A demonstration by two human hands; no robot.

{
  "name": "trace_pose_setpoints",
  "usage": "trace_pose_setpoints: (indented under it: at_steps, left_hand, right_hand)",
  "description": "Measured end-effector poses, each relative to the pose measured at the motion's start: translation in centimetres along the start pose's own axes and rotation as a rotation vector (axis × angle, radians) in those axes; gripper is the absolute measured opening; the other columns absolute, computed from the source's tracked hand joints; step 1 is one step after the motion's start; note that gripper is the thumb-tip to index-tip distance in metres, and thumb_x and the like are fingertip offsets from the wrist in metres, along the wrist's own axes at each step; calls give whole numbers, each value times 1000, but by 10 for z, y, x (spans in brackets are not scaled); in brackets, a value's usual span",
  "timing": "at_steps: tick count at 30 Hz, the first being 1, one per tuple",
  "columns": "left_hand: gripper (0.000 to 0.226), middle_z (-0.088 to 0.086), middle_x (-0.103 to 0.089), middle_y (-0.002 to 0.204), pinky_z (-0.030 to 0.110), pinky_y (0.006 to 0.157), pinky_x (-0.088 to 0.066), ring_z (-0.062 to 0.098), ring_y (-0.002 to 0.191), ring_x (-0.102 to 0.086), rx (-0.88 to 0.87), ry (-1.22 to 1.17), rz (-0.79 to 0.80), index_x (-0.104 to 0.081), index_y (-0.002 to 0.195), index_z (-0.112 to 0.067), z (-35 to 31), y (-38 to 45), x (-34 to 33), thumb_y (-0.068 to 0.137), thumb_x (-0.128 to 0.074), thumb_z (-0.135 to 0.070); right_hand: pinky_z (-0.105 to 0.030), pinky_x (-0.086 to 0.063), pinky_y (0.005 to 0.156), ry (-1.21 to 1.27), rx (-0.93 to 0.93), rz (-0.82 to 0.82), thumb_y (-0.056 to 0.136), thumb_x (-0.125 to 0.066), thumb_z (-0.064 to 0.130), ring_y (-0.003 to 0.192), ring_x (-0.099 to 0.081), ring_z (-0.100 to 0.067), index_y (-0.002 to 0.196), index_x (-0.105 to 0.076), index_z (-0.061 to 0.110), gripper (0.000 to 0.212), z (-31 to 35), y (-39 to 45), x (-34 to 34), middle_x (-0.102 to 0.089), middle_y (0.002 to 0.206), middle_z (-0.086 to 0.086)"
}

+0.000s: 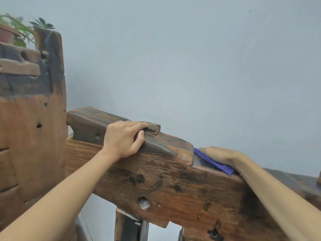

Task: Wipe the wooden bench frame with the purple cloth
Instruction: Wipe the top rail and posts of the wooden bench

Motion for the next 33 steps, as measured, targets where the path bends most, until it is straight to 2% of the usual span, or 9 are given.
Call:
trace_pose_setpoints:
  at_steps: [6,8,10,13,19,22,27,31,33]
  left_hand:
    - [43,-8,-80,101,29,61,-50,20,84,-76,-4,4,9,-77,109,-27,3,0,0,90,-39,-36]
    - [43,-8,-80,100,30,61,-49,21,84,-75,1,9,19,-76,109,-28,6,0,-3,91,-38,-36]
    - [44,-7,-80,99,30,60,-48,22,84,-75,-3,24,24,-75,110,-28,6,-1,-4,91,-36,-36]
    - [45,-3,-80,97,32,62,-48,25,86,-74,8,56,36,-75,110,-26,4,-1,-3,92,-35,-37]
    - [43,14,-77,89,47,92,-44,35,91,-68,290,124,-19,-73,96,-8,-13,-13,-13,94,-34,-26]
    - [48,21,-70,121,58,117,-24,39,124,-56,444,57,-11,-69,110,-2,-53,-22,-21,93,-39,-36]
    - [75,11,-39,160,62,121,4,31,156,-13,177,-82,249,-52,143,-12,-186,-45,-38,85,-44,-60]
    - [87,8,-15,170,50,127,-3,24,159,2,57,-384,322,-26,159,-10,-286,-72,-47,88,-45,-56]
    - [80,6,-6,172,40,128,-8,21,159,6,81,-536,312,-21,160,-10,-319,-86,-50,93,-47,-45]
  right_hand:
    - [-33,-43,81,-102,310,-56,106,-38,36,87,-61,-19,82,-57,25,33,28,-31,-7,-67,90,6]
    - [-31,-42,98,-199,396,-68,106,-34,53,118,-59,-7,113,-63,42,33,15,-57,-13,-65,125,23]
    - [-28,-32,115,-371,458,-153,96,-29,74,143,-29,11,150,-27,60,56,-9,-81,-14,-26,157,38]
    - [-30,-34,115,-577,417,-365,90,-31,82,153,-23,1,155,-5,61,73,-55,-121,-5,-17,167,23]
    - [-44,-38,113,-553,320,-572,97,-58,54,146,-44,-28,156,-19,53,71,-156,-177,27,-35,165,-3]
    - [-53,-26,120,-424,259,-752,101,-55,38,152,-31,-34,157,-25,48,64,-179,-183,12,-26,169,-10]
    - [-57,-22,125,-65,151,-984,105,-48,4,160,9,-27,162,-24,36,70,-160,-181,-66,7,173,-6]
    - [-44,-45,113,20,201,-910,103,-45,-3,159,9,-15,162,-19,41,78,-161,-183,-98,11,172,9]
    - [-32,-57,90,-24,214,-862,99,-49,-7,159,6,-12,162,-16,44,88,-171,-188,-99,7,172,13]
Point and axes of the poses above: each hand's wrist, its own y-axis towards the middle knuckle, its own x-axis out of the back of the hand, z = x × y, the point moved 6 cm from there along y, towards the middle knuckle
